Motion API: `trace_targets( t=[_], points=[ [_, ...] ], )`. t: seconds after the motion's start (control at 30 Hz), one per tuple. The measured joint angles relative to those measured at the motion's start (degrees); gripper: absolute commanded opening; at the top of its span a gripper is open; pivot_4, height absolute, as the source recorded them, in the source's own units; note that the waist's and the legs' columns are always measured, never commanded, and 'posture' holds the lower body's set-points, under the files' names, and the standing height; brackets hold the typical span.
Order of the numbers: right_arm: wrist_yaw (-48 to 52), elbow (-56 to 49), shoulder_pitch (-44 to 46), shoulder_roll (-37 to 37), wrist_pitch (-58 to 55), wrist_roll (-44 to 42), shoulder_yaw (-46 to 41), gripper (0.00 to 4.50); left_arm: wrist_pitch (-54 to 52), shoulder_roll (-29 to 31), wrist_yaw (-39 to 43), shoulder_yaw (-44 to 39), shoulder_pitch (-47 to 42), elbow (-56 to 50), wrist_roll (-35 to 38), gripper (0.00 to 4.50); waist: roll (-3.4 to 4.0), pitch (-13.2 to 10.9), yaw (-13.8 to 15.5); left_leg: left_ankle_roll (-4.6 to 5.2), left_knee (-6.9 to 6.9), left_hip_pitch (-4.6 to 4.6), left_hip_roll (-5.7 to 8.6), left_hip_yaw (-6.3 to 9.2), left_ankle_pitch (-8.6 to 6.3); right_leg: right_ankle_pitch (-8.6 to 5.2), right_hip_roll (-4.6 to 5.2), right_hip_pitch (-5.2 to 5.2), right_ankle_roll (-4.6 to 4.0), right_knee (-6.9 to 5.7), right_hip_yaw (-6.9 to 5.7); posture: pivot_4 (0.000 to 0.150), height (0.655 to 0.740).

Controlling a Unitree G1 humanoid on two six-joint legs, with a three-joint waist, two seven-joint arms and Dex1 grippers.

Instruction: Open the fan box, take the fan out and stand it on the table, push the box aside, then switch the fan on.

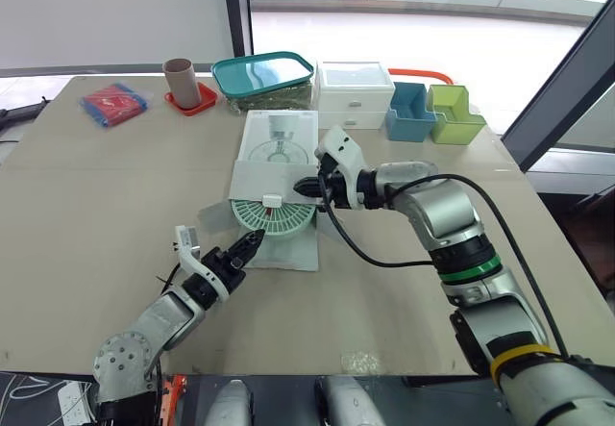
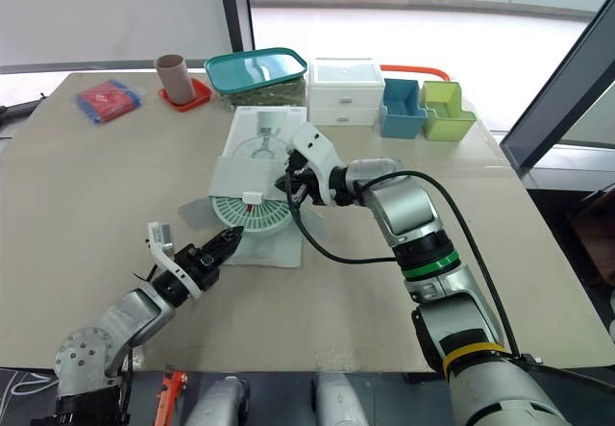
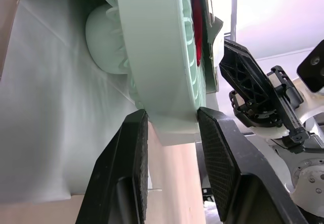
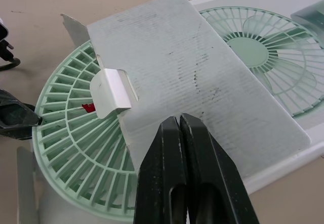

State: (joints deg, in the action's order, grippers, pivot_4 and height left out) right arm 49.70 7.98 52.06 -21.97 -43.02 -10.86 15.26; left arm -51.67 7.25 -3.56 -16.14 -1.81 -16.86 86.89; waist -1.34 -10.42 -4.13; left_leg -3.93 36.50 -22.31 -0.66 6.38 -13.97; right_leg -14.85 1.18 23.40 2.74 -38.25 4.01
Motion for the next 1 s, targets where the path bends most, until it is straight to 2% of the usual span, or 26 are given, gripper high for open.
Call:
trace_targets(
  t=[0.53,0.6,0.63,0.67,0.73,0.77,0.83,0.87,1.0],
  points=[
    [0.0,0.0,0.0,0.4,0.4,0.0,0.0,0.00,1.6,8.4,-3.4,2.5,8.4,-6.7,9.8,1.58,0.00,0.0,0.2,0.00,-0.01,0.00,0.00,0.00,0.00,0.01,0.00,0.00,-0.03,0.01,0.00,0.150,0.7400],
    [0.0,0.0,0.0,0.4,0.4,0.0,0.0,0.00,1.9,9.4,-3.4,2.9,8.2,-6.9,9.8,1.99,0.00,0.0,0.2,-0.01,-0.01,0.00,0.00,0.00,0.01,0.01,-0.01,0.00,-0.03,0.02,0.00,0.150,0.7400],
    [0.0,0.0,0.0,0.4,0.4,0.0,0.0,0.00,2.1,10.3,-3.5,3.1,8.1,-7.0,9.6,2.49,0.00,0.0,0.2,-0.01,-0.01,0.00,-0.01,0.00,0.01,0.01,-0.02,0.01,-0.03,0.02,0.00,0.150,0.7400],
    [0.0,0.0,0.0,0.4,0.4,0.0,0.0,0.00,2.1,10.4,-3.5,3.1,8.2,-7.0,9.5,2.49,0.00,0.0,0.2,-0.01,-0.01,0.00,-0.01,0.00,0.01,0.01,-0.02,0.01,-0.03,0.02,0.00,0.150,0.7400],
    [0.0,0.0,0.0,0.5,0.4,0.0,0.0,0.00,2.5,11.1,-3.4,3.2,8.3,-7.0,9.4,3.34,0.01,0.0,0.2,-0.01,-0.01,-0.01,-0.01,0.00,0.01,0.01,-0.02,0.01,-0.03,0.02,0.00,0.150,0.7400],
    [0.0,0.0,0.0,0.5,0.5,0.0,0.0,0.00,2.6,11.7,-3.4,3.2,8.4,-7.2,9.4,3.52,0.01,0.0,0.2,-0.01,-0.01,-0.01,-0.01,0.00,0.01,0.01,-0.02,0.01,-0.03,0.02,0.00,0.150,0.7400],
    [0.0,0.0,0.0,0.5,0.5,0.0,0.0,0.00,2.9,12.3,-2.9,3.2,8.6,-7.7,9.9,4.28,0.01,0.0,0.2,-0.01,-0.01,-0.02,0.00,0.00,0.01,0.01,0.00,0.01,-0.03,0.03,-0.01,0.150,0.7400],
    [0.0,0.0,0.0,0.6,0.6,0.0,0.1,0.00,3.1,13.3,-2.5,3.2,8.6,-8.3,10.6,4.43,0.01,0.0,0.2,-0.01,-0.02,-0.02,-0.01,0.00,0.01,0.01,-0.01,0.02,-0.03,0.04,-0.01,0.150,0.7400],
    [0.0,0.1,0.0,0.7,0.8,0.0,0.1,0.00,3.6,16.1,-1.8,2.5,8.9,-8.6,12.0,4.43,0.01,0.0,0.2,-0.01,-0.02,-0.02,-0.01,0.00,0.01,0.01,-0.01,0.02,-0.03,0.04,-0.01,0.150,0.7400]
  ],
)
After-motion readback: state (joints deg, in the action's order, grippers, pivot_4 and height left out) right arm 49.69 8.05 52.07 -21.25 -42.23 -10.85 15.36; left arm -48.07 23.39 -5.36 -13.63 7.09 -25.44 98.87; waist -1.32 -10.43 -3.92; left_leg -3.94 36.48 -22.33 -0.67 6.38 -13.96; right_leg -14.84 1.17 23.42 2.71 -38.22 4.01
